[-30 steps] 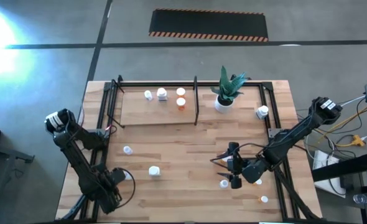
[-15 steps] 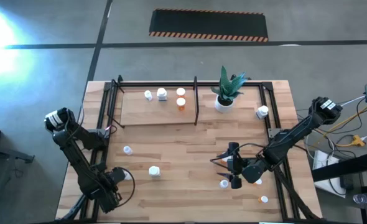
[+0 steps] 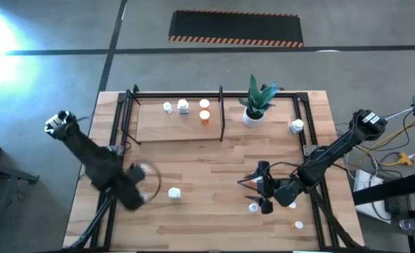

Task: Pick and place medicine bottles onto shelf by color
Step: Put the small orange medicine container on the shelf

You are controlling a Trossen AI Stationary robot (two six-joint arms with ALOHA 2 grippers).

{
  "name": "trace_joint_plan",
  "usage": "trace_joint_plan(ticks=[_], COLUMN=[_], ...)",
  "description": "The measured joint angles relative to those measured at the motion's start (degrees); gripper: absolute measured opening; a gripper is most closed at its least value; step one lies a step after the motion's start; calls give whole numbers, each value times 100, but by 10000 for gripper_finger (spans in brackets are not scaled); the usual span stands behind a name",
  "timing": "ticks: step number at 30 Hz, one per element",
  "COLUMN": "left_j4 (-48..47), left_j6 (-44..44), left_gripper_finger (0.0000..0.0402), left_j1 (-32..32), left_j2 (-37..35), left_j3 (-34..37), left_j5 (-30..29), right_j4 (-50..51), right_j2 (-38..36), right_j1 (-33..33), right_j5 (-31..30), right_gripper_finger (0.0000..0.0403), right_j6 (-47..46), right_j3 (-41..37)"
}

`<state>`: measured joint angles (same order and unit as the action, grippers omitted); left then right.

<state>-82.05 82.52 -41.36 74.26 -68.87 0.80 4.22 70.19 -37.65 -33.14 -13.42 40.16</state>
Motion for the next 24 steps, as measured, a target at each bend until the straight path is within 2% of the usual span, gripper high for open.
trace_joint_plan(ticks=[6, 12, 15, 19, 24], left_j4=[-258, -165, 144, 932, 1225], left_j6=[-2181, -4559, -5595, -6556, -7206], left_gripper_finger=[93, 92, 92, 92, 92], left_j1=[2324, 5103, 6288, 7521, 8544], left_j2=[-231, -109, 68, 330, 846], left_j3=[-351, -327, -285, -281, -278], left_j5=[-734, -990, -1167, -1200, -1211], right_j4=[-215, -317, -332, -379, -473], right_j2=[0, 0, 0, 0, 0], right_j1=[4, 4, 4, 4, 4], right_j5=[0, 2, 2, 0, 2], right_gripper_finger=[326, 326, 326, 326, 326], right_j6=[259, 305, 300, 305, 298], right_j3=[0, 0, 0, 0, 0])
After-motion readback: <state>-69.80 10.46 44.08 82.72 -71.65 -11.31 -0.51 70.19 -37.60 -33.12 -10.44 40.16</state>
